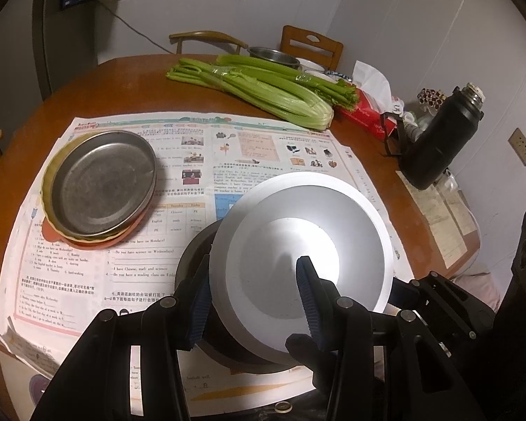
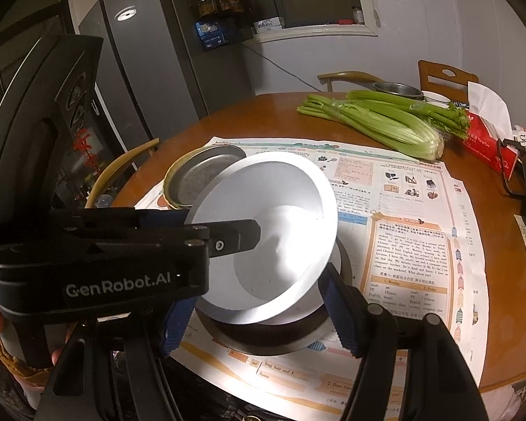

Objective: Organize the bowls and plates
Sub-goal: 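Lower the paper cup into the white paper bowl and open the left gripper, then grasp the steel bowl rim with the left gripper and lift the nested stack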

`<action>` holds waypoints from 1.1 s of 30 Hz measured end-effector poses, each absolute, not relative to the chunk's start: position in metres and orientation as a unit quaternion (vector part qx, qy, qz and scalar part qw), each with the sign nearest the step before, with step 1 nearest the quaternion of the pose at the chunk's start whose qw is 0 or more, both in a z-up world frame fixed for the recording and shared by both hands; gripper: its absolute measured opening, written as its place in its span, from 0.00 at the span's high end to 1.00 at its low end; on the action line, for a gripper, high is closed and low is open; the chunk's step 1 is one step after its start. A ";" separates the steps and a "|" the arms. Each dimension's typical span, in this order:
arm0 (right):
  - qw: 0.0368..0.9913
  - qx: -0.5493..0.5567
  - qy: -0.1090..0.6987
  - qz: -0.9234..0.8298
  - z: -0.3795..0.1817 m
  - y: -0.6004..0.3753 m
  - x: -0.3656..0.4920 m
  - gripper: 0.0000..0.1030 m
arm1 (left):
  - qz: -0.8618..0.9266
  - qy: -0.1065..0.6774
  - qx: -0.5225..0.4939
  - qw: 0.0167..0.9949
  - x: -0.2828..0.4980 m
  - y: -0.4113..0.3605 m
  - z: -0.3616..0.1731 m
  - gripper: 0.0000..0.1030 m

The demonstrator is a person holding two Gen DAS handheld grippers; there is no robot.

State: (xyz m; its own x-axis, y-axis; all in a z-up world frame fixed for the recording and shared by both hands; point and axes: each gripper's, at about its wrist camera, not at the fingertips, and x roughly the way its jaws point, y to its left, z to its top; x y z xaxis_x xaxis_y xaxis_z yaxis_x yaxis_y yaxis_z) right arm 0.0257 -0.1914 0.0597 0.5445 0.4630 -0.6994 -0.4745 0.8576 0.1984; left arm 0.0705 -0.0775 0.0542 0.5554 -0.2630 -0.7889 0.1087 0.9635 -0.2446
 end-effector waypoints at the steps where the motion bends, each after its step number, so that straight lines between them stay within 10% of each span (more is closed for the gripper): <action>1: 0.879 -0.008 0.396 0.266 0.059 -0.191 0.026 0.33 | -0.106 0.461 -0.084 0.877 0.071 -0.077 0.053 0.54; 33: 0.880 -0.018 0.410 0.239 0.043 -0.199 0.038 0.33 | -0.086 0.470 -0.081 0.875 0.079 -0.063 0.040 0.54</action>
State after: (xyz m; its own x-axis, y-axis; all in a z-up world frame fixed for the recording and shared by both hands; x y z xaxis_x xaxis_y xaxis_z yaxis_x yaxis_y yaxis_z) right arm 0.0381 -0.1986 0.0432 0.5490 0.4058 -0.7307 -0.4348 0.8853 0.1650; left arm 0.0788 -0.0634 0.0397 0.5426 -0.2268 -0.8088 0.0749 0.9721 -0.2223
